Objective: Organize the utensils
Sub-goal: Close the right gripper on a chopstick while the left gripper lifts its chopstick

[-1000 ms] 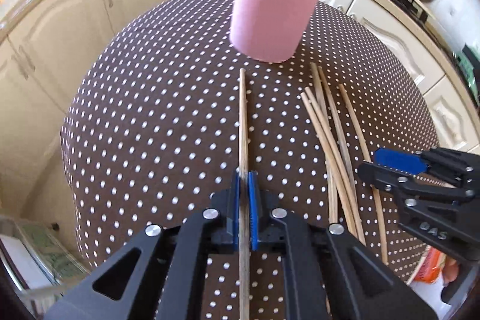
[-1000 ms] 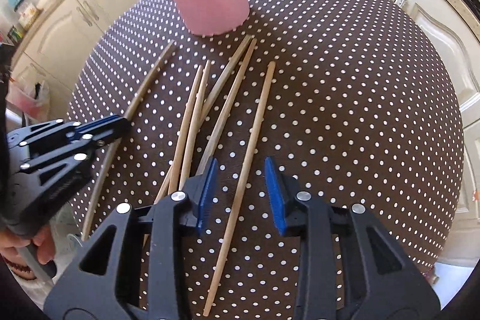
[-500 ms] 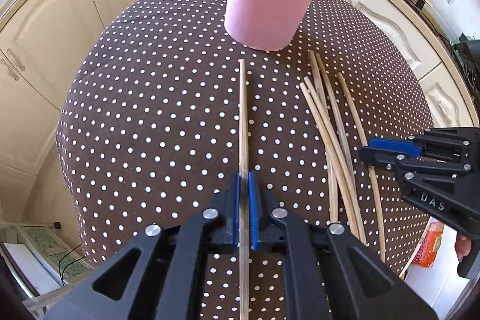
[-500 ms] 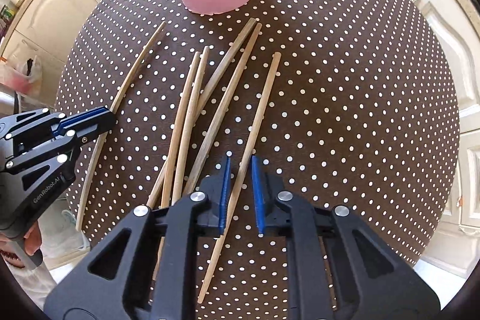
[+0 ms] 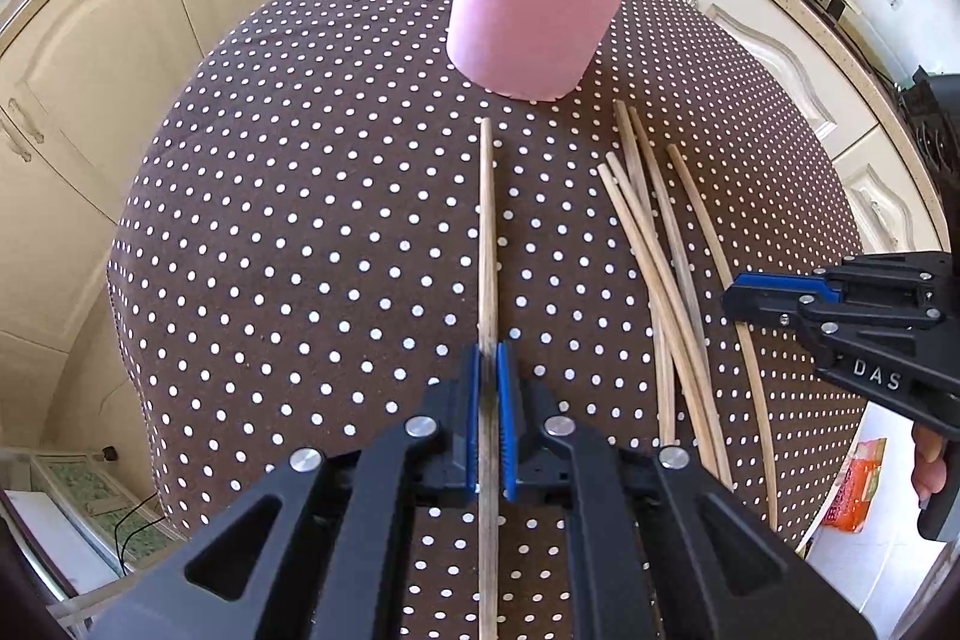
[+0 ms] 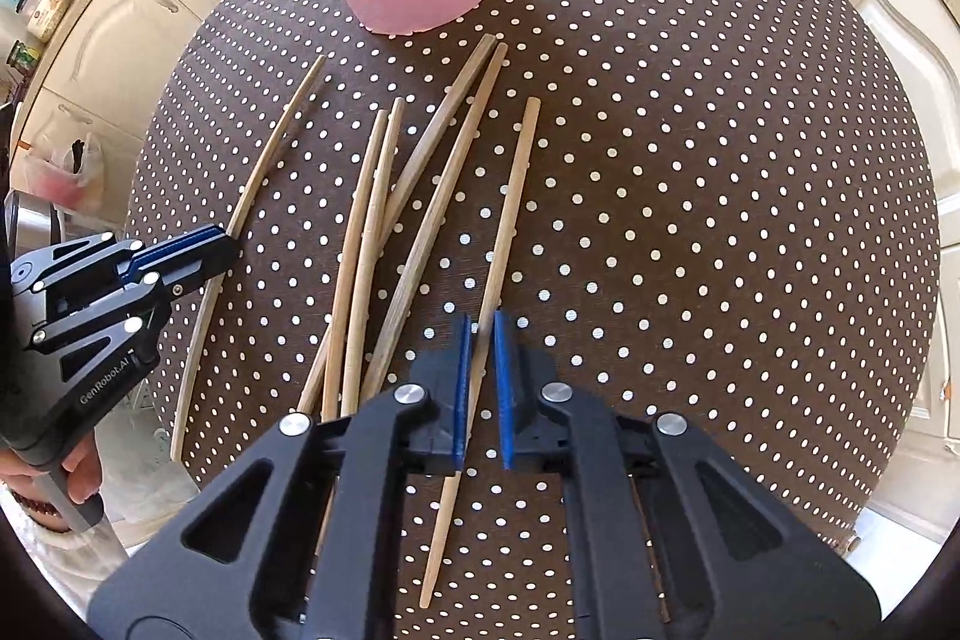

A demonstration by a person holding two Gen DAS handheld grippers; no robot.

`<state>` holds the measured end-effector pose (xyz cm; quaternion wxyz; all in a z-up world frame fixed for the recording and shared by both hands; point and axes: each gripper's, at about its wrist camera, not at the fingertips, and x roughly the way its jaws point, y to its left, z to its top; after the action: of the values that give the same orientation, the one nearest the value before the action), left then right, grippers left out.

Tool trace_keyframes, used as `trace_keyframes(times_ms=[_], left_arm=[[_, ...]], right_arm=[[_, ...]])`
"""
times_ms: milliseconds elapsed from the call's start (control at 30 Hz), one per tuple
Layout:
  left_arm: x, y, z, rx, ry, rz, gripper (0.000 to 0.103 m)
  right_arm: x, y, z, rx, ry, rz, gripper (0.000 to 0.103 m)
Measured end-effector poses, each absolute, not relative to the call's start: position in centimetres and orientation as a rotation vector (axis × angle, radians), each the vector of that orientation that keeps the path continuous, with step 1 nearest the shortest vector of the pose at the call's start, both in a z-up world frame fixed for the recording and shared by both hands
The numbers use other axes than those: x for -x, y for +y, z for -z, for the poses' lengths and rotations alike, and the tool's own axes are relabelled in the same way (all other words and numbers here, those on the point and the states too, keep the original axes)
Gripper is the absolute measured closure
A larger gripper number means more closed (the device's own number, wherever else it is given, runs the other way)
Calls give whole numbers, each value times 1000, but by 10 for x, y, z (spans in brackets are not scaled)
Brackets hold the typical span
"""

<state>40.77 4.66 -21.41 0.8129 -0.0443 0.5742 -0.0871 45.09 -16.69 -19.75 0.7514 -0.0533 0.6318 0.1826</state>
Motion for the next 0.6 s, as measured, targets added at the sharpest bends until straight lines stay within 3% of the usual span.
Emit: trace_keyframes(times_ms=[600], left_arm=[[-399,48,212,111,1194,204,96]], right_arm=[[-450,-178,197,-4,1365,-428,96]])
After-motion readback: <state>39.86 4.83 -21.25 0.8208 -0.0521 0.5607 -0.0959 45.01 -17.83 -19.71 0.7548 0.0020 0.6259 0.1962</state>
